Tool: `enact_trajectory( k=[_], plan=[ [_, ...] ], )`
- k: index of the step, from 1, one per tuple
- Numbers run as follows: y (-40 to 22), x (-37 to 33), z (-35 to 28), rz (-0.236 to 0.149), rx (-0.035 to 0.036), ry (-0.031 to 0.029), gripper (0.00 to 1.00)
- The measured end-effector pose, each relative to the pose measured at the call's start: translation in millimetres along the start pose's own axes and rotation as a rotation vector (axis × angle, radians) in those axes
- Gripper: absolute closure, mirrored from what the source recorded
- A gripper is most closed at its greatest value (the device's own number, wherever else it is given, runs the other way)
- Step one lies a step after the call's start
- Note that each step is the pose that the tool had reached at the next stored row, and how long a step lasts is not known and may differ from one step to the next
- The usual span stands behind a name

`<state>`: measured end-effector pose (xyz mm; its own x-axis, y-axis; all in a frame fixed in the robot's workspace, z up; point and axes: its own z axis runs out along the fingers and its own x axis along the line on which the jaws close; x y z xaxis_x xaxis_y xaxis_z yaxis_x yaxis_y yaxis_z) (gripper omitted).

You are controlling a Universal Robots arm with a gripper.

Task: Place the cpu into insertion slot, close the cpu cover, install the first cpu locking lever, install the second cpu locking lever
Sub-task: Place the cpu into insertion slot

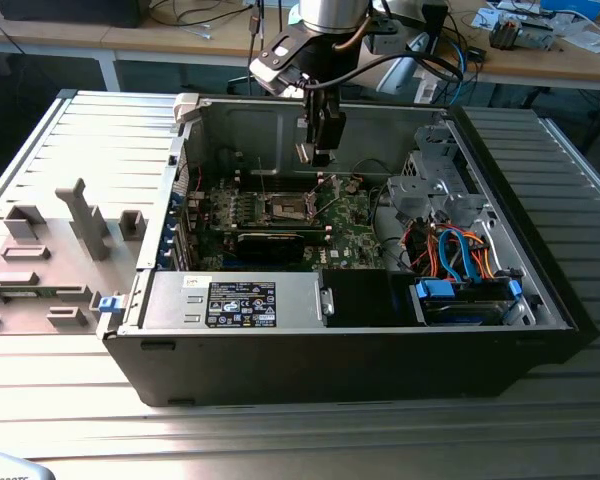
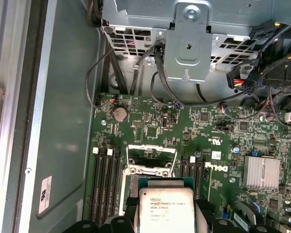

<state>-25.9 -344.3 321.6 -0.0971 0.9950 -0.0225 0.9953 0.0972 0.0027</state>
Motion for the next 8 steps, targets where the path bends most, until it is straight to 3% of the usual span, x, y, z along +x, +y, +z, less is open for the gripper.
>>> enact_trajectory(
  k=[8],
  plan=[
    [0.0,0.0,0.0,0.01,0.0003,0.0,0.46]
  ],
)
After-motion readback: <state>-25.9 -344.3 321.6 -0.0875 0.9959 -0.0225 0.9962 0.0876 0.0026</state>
